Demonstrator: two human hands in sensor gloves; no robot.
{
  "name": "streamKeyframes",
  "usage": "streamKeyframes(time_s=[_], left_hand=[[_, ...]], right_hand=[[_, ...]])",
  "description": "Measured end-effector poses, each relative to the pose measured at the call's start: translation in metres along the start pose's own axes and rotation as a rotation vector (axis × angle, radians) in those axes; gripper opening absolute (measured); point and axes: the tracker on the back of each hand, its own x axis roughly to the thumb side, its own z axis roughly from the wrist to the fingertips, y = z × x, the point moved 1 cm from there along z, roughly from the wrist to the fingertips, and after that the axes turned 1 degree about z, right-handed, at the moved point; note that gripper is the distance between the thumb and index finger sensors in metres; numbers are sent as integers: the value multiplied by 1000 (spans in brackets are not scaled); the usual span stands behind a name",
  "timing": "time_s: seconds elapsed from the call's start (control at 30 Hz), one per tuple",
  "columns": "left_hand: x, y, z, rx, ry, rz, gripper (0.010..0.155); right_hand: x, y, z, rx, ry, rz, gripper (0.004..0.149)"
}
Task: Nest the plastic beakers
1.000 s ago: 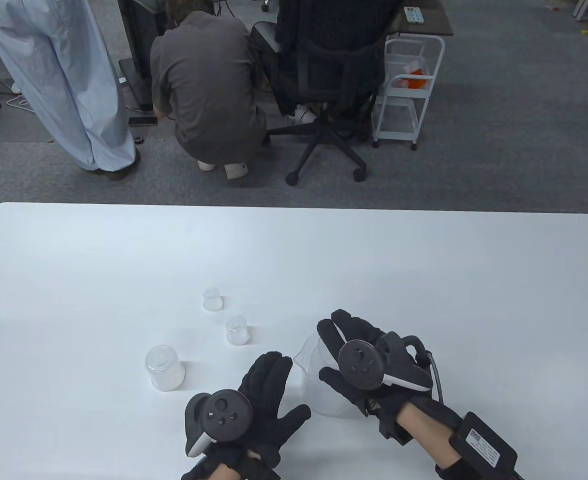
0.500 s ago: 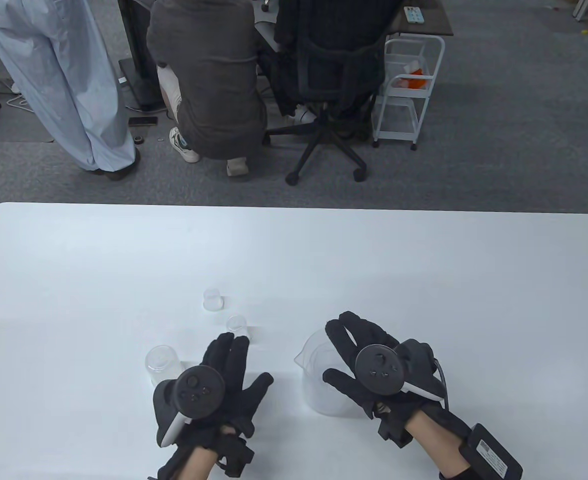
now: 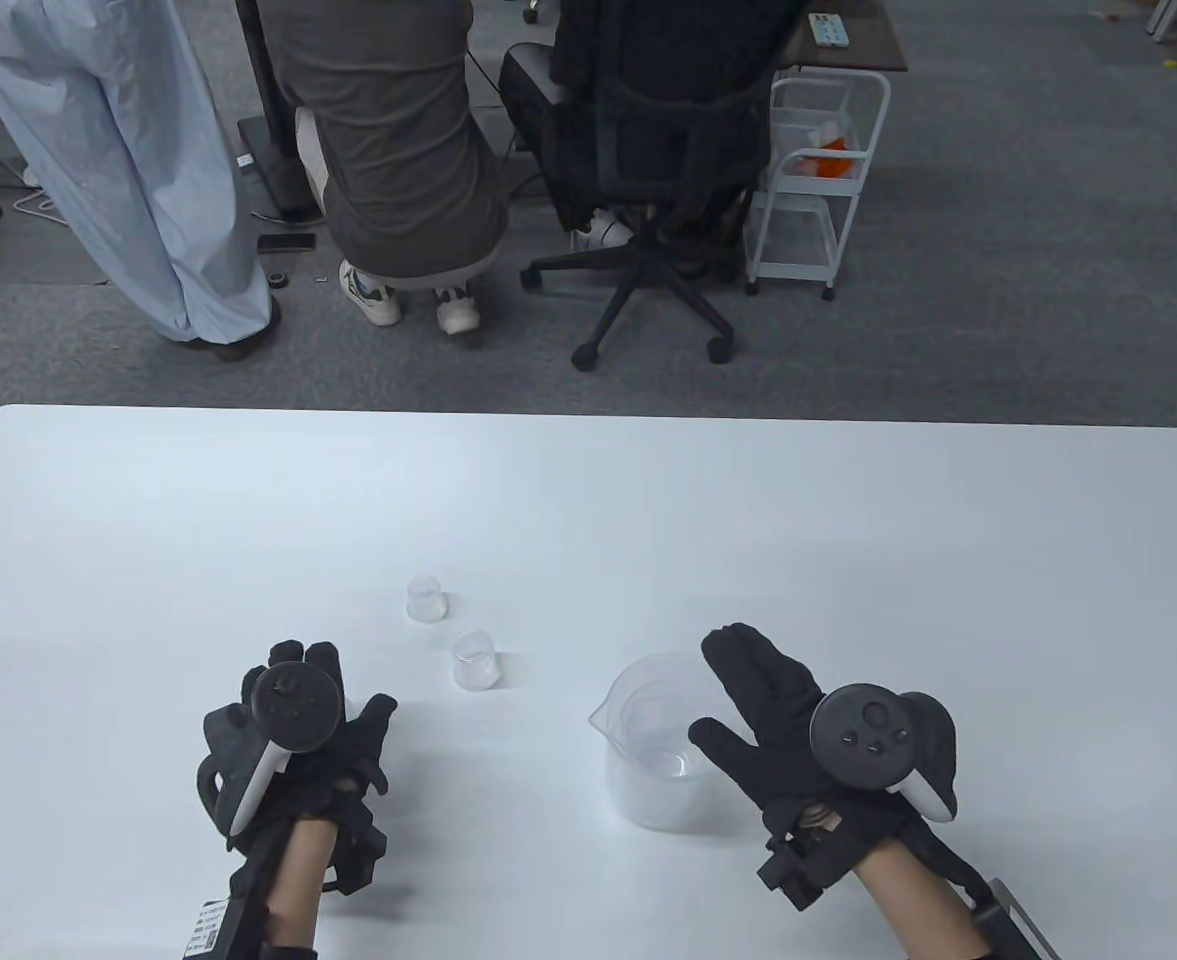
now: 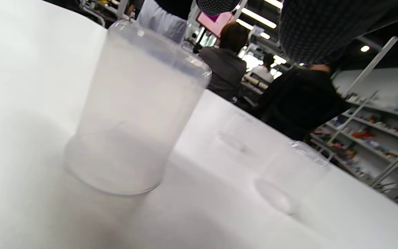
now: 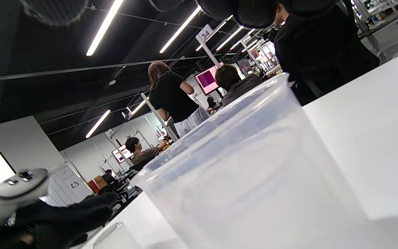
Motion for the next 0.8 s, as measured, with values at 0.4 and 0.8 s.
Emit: streamKeyframes(time_s=[0.4,0.8], left_hand=[[-12,26,11,13,-20,38,70],[5,7,-5,125,114,-188,69]], right_hand=[[-12,-3,-13,12,-11,35,77],[-10,-2,-19,-1,0,-50,77]])
